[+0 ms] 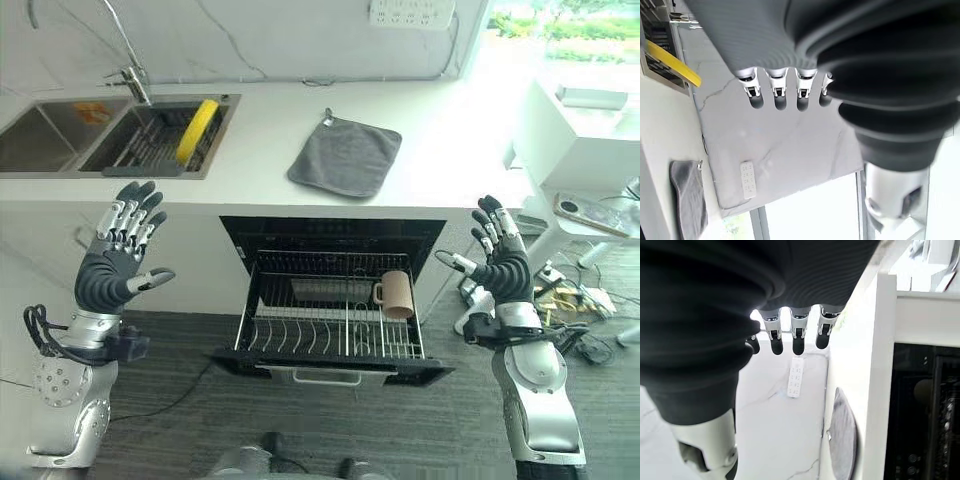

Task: Place the dishes in the dishwasher.

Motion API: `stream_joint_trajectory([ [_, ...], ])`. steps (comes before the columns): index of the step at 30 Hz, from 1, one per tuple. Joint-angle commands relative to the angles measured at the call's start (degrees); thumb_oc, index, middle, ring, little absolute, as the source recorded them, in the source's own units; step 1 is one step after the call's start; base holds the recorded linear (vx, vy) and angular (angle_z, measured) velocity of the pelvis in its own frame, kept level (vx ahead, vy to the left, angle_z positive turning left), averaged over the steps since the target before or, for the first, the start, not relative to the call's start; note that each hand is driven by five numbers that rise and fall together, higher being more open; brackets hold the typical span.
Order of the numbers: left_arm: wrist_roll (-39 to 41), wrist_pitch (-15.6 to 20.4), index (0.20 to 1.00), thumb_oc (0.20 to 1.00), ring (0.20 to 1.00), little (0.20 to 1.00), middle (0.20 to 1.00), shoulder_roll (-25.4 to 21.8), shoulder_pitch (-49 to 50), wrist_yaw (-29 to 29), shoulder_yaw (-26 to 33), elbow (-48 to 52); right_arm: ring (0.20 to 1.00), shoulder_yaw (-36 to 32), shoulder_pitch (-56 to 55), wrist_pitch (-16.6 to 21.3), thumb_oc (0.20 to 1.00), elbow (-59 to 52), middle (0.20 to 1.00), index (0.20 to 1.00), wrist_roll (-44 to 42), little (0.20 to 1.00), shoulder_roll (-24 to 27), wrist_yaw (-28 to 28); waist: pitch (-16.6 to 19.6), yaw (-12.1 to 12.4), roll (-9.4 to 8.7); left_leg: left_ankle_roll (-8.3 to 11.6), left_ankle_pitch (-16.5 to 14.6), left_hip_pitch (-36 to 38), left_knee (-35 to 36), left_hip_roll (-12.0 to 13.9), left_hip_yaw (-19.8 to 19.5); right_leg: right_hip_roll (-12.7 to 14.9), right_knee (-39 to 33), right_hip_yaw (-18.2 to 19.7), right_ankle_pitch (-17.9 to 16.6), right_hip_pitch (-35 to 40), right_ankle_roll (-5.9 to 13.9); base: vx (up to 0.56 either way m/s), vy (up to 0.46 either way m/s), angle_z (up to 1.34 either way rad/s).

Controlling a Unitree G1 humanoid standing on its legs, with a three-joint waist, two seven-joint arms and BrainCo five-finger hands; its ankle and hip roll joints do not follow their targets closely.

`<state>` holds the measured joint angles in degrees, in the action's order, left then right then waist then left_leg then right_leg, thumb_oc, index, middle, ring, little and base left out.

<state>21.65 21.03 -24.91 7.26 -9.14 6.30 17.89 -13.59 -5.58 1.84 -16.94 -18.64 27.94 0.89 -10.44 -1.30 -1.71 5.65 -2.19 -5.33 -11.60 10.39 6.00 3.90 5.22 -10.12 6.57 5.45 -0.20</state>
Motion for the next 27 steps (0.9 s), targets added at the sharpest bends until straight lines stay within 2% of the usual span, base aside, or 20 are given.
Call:
stream_joint_trajectory([
  [1, 3.2, 0.7, 1.000, 1.000, 1.000, 1.000, 1.000, -1.9, -1.0, 0.8, 1.5, 3.4, 1.000, -2.8, 2.4, 3.4, 1.000, -3.5, 1.000, 1.000, 0.5, 1.000, 2.7, -0.2, 0.1, -0.3, 0.21, 0.95, 3.8, 6.3, 6.8, 1.3, 1.7, 0.3, 1.9, 0.5, 1.4, -0.3, 3.86, 0.07, 0.511, -0.39],
  [2, 3.2, 0.8, 1.000, 1.000, 1.000, 1.000, 1.000, -1.9, -1.2, 0.5, 0.8, 2.9, 1.000, -3.6, 2.9, 2.8, 1.000, -3.1, 1.000, 1.000, -0.3, 1.000, 4.2, 0.2, 0.2, -0.6, 0.78, 2.03, 6.3, 6.4, 8.9, 3.9, 2.0, 1.2, 1.6, 0.3, 1.6, -0.1, 4.18, 0.05, 0.467, -0.34],
  [3, 3.0, 1.2, 1.000, 1.000, 1.000, 1.000, 1.000, -1.9, -1.3, 0.5, 0.5, 2.6, 1.000, -3.9, 3.2, 2.7, 1.000, -2.8, 1.000, 1.000, -0.9, 1.000, 4.8, 0.3, 0.1, -0.7, 1.04, 2.37, 6.9, 6.5, 9.5, 4.6, 2.4, 1.8, 1.6, 0.1, 1.6, -0.1, 4.37, 0.06, 0.653, -0.13],
  [5, 3.5, 1.7, 1.000, 1.000, 1.000, 1.000, 1.000, -2.0, -1.3, 0.5, 0.1, 1.9, 1.000, -4.3, 4.4, 3.0, 1.000, -2.3, 1.000, 1.000, -1.6, 1.000, 5.8, 1.3, 0.0, -0.9, 1.62, 2.76, 4.9, 7.2, 9.4, 4.8, 1.3, 4.5, 2.4, 0.4, 1.3, -1.0, 5.69, 0.05, 0.636, -0.09],
  [7, 3.8, 1.3, 1.000, 1.000, 1.000, 1.000, 1.000, -2.6, -1.6, -0.3, 0.9, 1.3, 1.000, -5.0, 5.4, 3.1, 1.000, -2.1, 1.000, 1.000, -2.0, 1.000, 5.4, 1.4, -0.2, -1.1, 2.00, 2.79, 1.3, 7.3, 6.9, 3.5, 2.1, 9.0, 3.1, 0.5, -0.5, -2.4, 8.96, 0.05, 0.732, -0.15],
  [9, 4.3, 0.3, 1.000, 1.000, 1.000, 1.000, 1.000, -3.3, -1.8, -1.1, 1.6, 1.1, 1.000, -5.0, 5.3, 2.9, 1.000, -2.3, 1.000, 1.000, -0.7, 1.000, 4.8, 1.6, -0.3, -0.9, 1.61, 2.09, -0.3, 6.8, 5.3, 1.9, 2.8, 11.9, 2.7, 0.1, -2.5, -2.7, 11.08, 0.06, 0.566, -0.16],
  [10, 4.4, -0.9, 1.000, 1.000, 1.000, 1.000, 1.000, -4.0, -2.1, -1.8, 2.2, 1.2, 1.000, -5.3, 4.6, 2.8, 1.000, -2.9, 1.000, 1.000, -1.5, 1.000, 4.2, 1.9, -0.3, -0.4, 0.97, 1.09, -2.1, 6.2, 3.7, -0.5, 3.2, 14.9, 1.8, 0.0, -5.9, -2.1, 11.79, 0.08, 0.507, -0.14],
  [12, 5.0, -1.9, 1.000, 1.000, 1.000, 1.000, 1.000, -4.0, -1.9, -3.0, 3.0, 1.3, 1.000, -5.2, 3.6, 3.2, 1.000, -4.0, 1.000, 1.000, -2.2, 1.000, 2.3, 1.7, -0.4, 0.0, 0.54, -0.27, -3.4, 6.7, 3.7, -3.0, 4.2, 18.3, 3.6, -1.1, -11.9, -3.7, 12.10, 0.08, 0.630, -0.13],
  [13, 4.5, -2.2, 1.000, 1.000, 1.000, 1.000, 1.000, -3.9, -1.3, -3.5, 3.5, 1.3, 1.000, -3.6, 3.8, 2.7, 1.000, -4.6, 1.000, 1.000, -0.9, 1.000, 0.0, 1.2, -0.2, 1.3, 0.98, -1.83, -3.3, 7.9, 5.8, -4.8, 5.8, 19.1, 6.9, -3.3, -12.9, -5.0, 11.87, 0.06, 0.835, -0.31],
  [14, 4.5, -2.9, 1.000, 1.000, 1.000, 1.000, 1.000, -3.8, -1.3, -3.8, 3.5, 1.8, 1.000, -2.4, 3.6, 2.0, 1.000, -4.8, 1.000, 1.000, -0.3, 1.000, -0.4, 1.4, 0.1, 2.1, 1.26, -2.90, -3.2, 8.9, 7.7, -6.0, 6.4, 15.8, 9.1, -5.0, -10.5, -4.5, 11.48, 0.04, 0.855, -0.56],
  [15, 5.2, -3.2, 1.000, 1.000, 1.000, 1.000, 1.000, -4.2, -1.6, -4.3, 3.5, 1.7, 1.000, -2.3, 3.4, 2.1, 1.000, -4.6, 1.000, 1.000, -0.6, 1.000, -0.1, 2.1, 0.4, 1.9, 1.15, -3.93, -2.7, 9.2, 9.4, -7.1, 6.0, 11.1, 9.8, -4.6, -8.1, -5.0, 10.70, 0.05, 0.558, -0.60],
  [16, 5.8, -3.6, 1.000, 1.000, 1.000, 1.000, 1.000, -4.2, -2.1, -4.5, 3.1, 1.7, 1.000, -2.5, 3.1, 2.2, 1.000, -4.5, 1.000, 1.000, -0.9, 1.000, 0.3, 2.5, 0.5, 1.6, 0.99, -4.42, -2.5, 9.5, 10.3, -7.8, 5.1, 8.3, 10.3, -3.9, -6.7, -5.3, 10.14, 0.04, 0.319, -0.15],
  [17, 6.2, -4.0, 1.000, 1.000, 1.000, 1.000, 1.000, -4.2, -2.4, -4.7, 2.8, 1.6, 1.000, -2.7, 3.0, 2.3, 1.000, -4.3, 1.000, 1.000, -1.1, 1.000, 0.5, 2.6, 0.6, 1.4, 0.88, -4.71, -2.4, 9.7, 10.8, -8.2, 4.5, 6.9, 10.6, -3.6, -6.1, -5.6, 9.78, 0.06, 0.230, 0.41],
  [18, 7.0, -4.4, 1.000, 1.000, 1.000, 1.000, 1.000, -4.1, -3.1, -5.0, 1.9, 1.2, 1.000, -3.6, 2.3, 3.0, 1.000, -3.6, 1.000, 1.000, -2.3, 1.000, 1.2, 2.5, 0.8, 0.6, 0.35, -5.40, -1.9, 10.5, 12.5, -9.7, 2.9, 2.2, 10.3, -2.3, -4.1, -6.1, 8.69, 0.08, 0.192, 0.45],
  [20, 7.5, -4.7, 1.000, 1.000, 1.000, 1.000, 1.000, -2.9, -3.8, -5.6, -0.1, 0.9, 1.000, -4.3, 1.7, 3.8, 1.000, -2.8, 1.000, 1.000, -3.6, 1.000, 2.0, 2.1, 1.1, -0.6, -0.16, -5.69, -0.9, 11.4, 14.5, -11.8, 1.1, -2.7, 5.8, 0.1, -3.6, -5.5, 6.70, 0.12, 0.091, 0.46],
  [21, 7.7, -4.5, 1.000, 1.000, 1.000, 1.000, 1.000, -2.4, -4.5, -5.8, -1.6, 0.2, 1.000, -3.9, 2.0, 4.2, 1.000, -2.3, 1.000, 1.000, -3.9, 1.000, 2.2, 2.5, 1.3, -1.3, 0.00, -5.88, -1.0, 11.9, 14.9, -12.3, 0.5, -3.4, 3.6, 1.7, -4.2, -5.8, 6.48, 0.10, -0.036, 0.36],
  [23, 7.7, -4.5, 1.000, 1.000, 1.000, 1.000, 1.000, -2.8, -5.5, -5.5, -2.3, -0.1, 1.000, -3.2, 2.2, 4.6, 1.000, -2.0, 1.000, 1.000, -3.7, 1.000, 2.1, 3.3, 1.4, -1.7, 0.11, -6.06, -1.5, 11.3, 13.7, -12.6, 0.4, -3.8, 2.5, 2.6, -2.9, -5.5, 5.79, 0.05, -0.085, 0.31],
  [25, 7.6, -4.2, 1.000, 1.000, 1.000, 1.000, 1.000, -2.3, -6.3, -4.8, -3.4, -0.6, 1.000, -2.6, 3.1, 4.7, 1.000, -1.5, 1.000, 1.000, -3.8, 1.000, 2.1, 4.2, 1.7, -1.9, 0.46, -5.61, -1.1, 11.7, 14.2, -12.7, 0.6, -3.8, 1.2, 2.5, -4.5, -4.9, 6.36, 0.04, -0.110, 0.25],
  [27, 9.4, -5.3, 1.000, 1.000, 1.000, 1.000, 1.000, -1.9, -7.3, -4.6, -4.1, -0.5, 1.000, -1.7, 4.4, 4.4, 1.000, -1.5, 1.000, 1.000, -3.1, 1.000, 1.7, 5.1, 2.0, -2.2, 1.06, -5.67, -1.1, 12.3, 14.6, -12.5, 1.4, -4.0, 1.0, 2.7, -4.2, -4.5, 6.29, 0.05, -0.125, 0.32],
])
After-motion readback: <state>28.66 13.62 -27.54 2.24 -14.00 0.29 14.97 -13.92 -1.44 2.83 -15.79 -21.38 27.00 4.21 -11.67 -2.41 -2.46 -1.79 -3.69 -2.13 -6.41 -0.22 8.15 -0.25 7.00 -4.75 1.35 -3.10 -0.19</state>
